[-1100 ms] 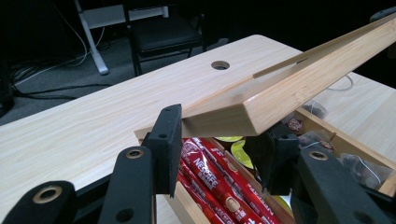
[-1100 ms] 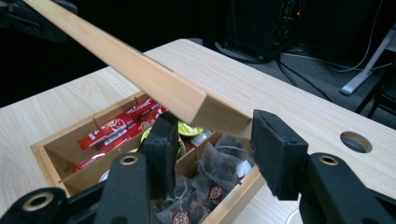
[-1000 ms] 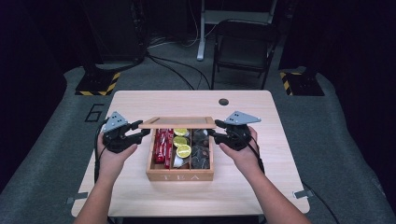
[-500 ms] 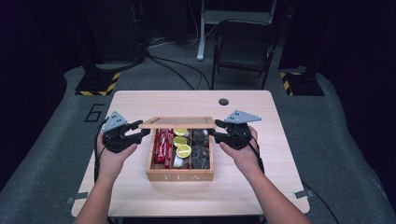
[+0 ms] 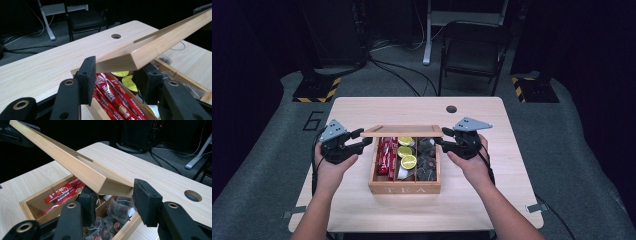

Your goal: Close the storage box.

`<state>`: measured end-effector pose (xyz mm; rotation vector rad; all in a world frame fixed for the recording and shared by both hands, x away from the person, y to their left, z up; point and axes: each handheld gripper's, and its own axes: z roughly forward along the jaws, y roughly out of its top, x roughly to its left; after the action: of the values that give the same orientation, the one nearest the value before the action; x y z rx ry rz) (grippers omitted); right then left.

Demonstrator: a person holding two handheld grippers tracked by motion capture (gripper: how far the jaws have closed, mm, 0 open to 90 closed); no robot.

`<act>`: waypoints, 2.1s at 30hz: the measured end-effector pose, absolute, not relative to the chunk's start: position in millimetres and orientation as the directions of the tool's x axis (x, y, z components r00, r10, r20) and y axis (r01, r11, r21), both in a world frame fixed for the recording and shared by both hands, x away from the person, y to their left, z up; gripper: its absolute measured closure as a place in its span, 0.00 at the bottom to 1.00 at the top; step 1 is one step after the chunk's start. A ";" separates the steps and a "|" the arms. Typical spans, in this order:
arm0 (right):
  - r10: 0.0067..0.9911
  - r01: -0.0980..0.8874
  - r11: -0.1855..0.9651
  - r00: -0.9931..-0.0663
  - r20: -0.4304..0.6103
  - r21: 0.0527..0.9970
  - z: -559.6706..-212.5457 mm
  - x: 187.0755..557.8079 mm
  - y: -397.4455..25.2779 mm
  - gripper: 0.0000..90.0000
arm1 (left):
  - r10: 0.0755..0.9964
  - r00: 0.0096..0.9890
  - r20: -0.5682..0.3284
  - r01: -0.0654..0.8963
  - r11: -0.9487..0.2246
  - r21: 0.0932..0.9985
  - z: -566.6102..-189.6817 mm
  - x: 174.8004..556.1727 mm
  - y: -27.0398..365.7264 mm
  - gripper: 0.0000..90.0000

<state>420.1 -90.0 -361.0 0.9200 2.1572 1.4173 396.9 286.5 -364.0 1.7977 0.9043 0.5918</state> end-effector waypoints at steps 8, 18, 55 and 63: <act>0.710 0.303 0.251 -0.703 0.038 0.919 -361.1 422.1 -90.7 0.60 | 0.794 0.608 0.018 0.293 -0.246 0.924 -356.7 390.8 285.8 0.60; 0.700 0.310 0.262 -0.713 0.041 0.914 -359.7 422.8 -91.7 0.60 | 0.785 0.618 0.046 0.312 -0.299 0.902 -348.9 394.1 281.0 0.60; 0.686 0.304 0.323 -0.728 0.000 0.896 -387.8 395.4 -93.8 0.61 | 0.759 0.651 0.026 0.331 -0.315 0.889 -380.2 367.8 286.2 0.60; 0.682 0.312 0.329 -0.732 0.004 0.891 -394.8 389.4 -95.3 0.62 | 0.759 0.651 0.023 0.328 -0.309 0.893 -388.4 362.0 286.8 0.60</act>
<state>389.4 -95.3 -394.8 0.8810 2.2290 1.3686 362.0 286.8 -388.4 1.8997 0.8568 0.5580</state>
